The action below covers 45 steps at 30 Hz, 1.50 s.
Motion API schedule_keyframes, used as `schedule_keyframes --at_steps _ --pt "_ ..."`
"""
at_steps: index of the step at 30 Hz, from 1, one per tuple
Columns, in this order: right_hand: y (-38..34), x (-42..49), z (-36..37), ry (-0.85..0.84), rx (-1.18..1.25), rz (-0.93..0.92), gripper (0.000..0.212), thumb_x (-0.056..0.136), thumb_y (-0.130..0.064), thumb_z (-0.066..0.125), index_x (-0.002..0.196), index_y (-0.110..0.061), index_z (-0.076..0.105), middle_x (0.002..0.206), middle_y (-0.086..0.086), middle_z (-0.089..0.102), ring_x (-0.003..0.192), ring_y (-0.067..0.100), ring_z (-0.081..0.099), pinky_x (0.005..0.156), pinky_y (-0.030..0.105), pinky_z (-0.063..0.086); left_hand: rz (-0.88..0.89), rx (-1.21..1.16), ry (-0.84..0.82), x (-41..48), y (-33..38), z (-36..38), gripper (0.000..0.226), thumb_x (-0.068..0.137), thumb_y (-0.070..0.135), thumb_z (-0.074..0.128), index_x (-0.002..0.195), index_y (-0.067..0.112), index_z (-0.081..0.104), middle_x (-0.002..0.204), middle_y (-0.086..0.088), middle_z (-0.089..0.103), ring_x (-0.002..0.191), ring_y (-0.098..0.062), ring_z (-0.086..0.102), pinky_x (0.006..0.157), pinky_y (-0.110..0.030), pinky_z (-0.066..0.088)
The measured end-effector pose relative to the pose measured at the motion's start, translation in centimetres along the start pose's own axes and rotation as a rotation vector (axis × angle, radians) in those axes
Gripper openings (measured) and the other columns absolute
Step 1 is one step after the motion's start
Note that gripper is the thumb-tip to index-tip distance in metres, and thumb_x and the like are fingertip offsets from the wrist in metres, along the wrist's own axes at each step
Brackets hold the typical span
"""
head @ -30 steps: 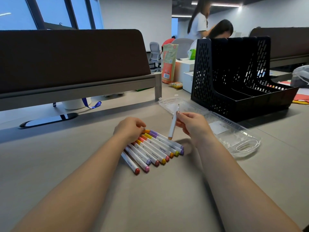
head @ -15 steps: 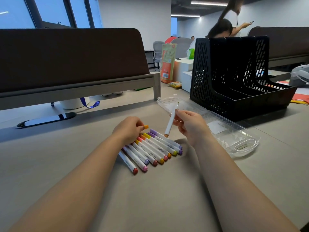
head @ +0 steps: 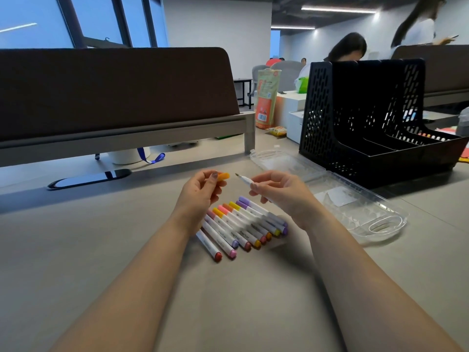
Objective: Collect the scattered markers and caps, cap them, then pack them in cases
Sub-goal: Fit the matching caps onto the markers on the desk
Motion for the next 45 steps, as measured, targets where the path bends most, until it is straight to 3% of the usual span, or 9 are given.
schedule_keyframes --at_steps 5,12,22,26,31,34,37,40,45 --pt "0.0 0.2 0.2 -0.005 0.014 -0.006 0.01 0.089 -0.021 0.065 0.098 -0.02 0.067 0.082 -0.004 0.071 0.066 0.002 0.06 0.061 0.012 0.048 -0.033 -0.066 -0.035 -0.2 -0.2 0.6 0.022 0.097 0.023 0.046 0.112 0.015 0.059 0.098 -0.004 0.064 0.099 -0.019 0.058 0.086 -0.026 0.048" --pt "0.1 0.4 -0.2 0.045 0.056 -0.019 0.006 0.09 -0.022 0.063 0.096 -0.021 0.066 0.082 -0.003 0.069 0.07 0.007 0.058 0.066 0.018 0.048 -0.036 -0.046 -0.104 -0.3 0.0 1.3 0.026 0.097 0.012 0.047 0.112 0.026 0.061 0.124 -0.003 0.06 0.116 -0.017 0.055 0.1 -0.029 0.045" --pt "0.2 0.5 0.0 0.05 0.031 -0.015 0.007 0.091 -0.022 0.062 0.097 -0.021 0.065 0.082 -0.003 0.068 0.07 0.008 0.057 0.065 0.018 0.047 -0.044 -0.088 -0.064 -0.4 0.2 1.4 0.017 0.089 0.011 0.06 0.105 0.014 0.062 0.104 -0.007 0.068 0.099 -0.018 0.066 0.085 -0.025 0.053" --pt "0.3 0.5 0.0 0.052 0.038 -0.016 0.009 0.091 -0.022 0.062 0.098 -0.019 0.065 0.083 -0.001 0.068 0.07 0.009 0.057 0.064 0.019 0.047 0.044 0.063 -0.027 -0.3 0.6 1.3 0.019 0.088 0.024 0.062 0.107 0.02 0.061 0.108 0.0 0.068 0.1 -0.009 0.061 0.08 -0.017 0.048" --pt "1.0 0.7 0.0 0.083 0.04 0.006 0.007 0.091 -0.024 0.062 0.096 -0.021 0.066 0.082 -0.002 0.069 0.072 0.011 0.057 0.068 0.024 0.048 0.09 0.08 -0.033 -0.2 1.0 1.4 0.015 0.092 0.019 0.058 0.106 0.019 0.061 0.099 0.008 0.069 0.087 0.005 0.063 0.072 -0.009 0.05" --pt "1.5 0.7 -0.2 0.112 0.032 0.024 0.006 0.09 -0.026 0.063 0.095 -0.024 0.066 0.083 -0.004 0.071 0.076 0.014 0.058 0.072 0.029 0.05 0.065 0.048 -0.001 0.0 0.7 1.1 0.014 0.093 0.018 0.056 0.107 0.018 0.059 0.102 0.004 0.069 0.092 -0.004 0.063 0.075 -0.015 0.05" --pt "1.2 0.7 -0.2 0.101 0.044 0.004 0.009 0.089 -0.023 0.064 0.098 -0.021 0.067 0.086 -0.001 0.07 0.077 0.013 0.058 0.071 0.025 0.048 -0.036 -0.084 0.021 0.1 0.2 0.9 0.011 0.095 0.016 0.052 0.105 0.019 0.055 0.105 -0.005 0.069 0.088 -0.014 0.065 0.075 -0.023 0.053" --pt "0.9 0.4 0.2 0.059 0.025 -0.017 0.009 0.087 -0.021 0.067 0.096 -0.021 0.067 0.091 0.005 0.069 0.08 0.015 0.058 0.072 0.025 0.05 -0.119 -0.214 0.047 0.0 0.0 0.8 0.014 0.096 0.013 0.049 0.11 0.013 0.054 0.099 -0.009 0.069 0.083 -0.015 0.07 0.074 -0.023 0.057" --pt "0.6 0.2 0.7 0.03 -0.081 -0.027 0.007 0.085 -0.021 0.07 0.091 -0.019 0.067 0.086 0.003 0.066 0.076 0.012 0.057 0.07 0.023 0.049 -0.111 -0.151 0.1 0.0 -0.2 0.4 0.017 0.094 0.02 0.055 0.108 0.011 0.058 0.09 -0.005 0.07 0.08 -0.011 0.067 0.074 -0.023 0.054"
Point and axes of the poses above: each hand's wrist, its own x-axis towards the middle knuckle, its own z-axis out of the palm, y = z × x, the point moved 6 cm from there along x, towards the middle knuckle
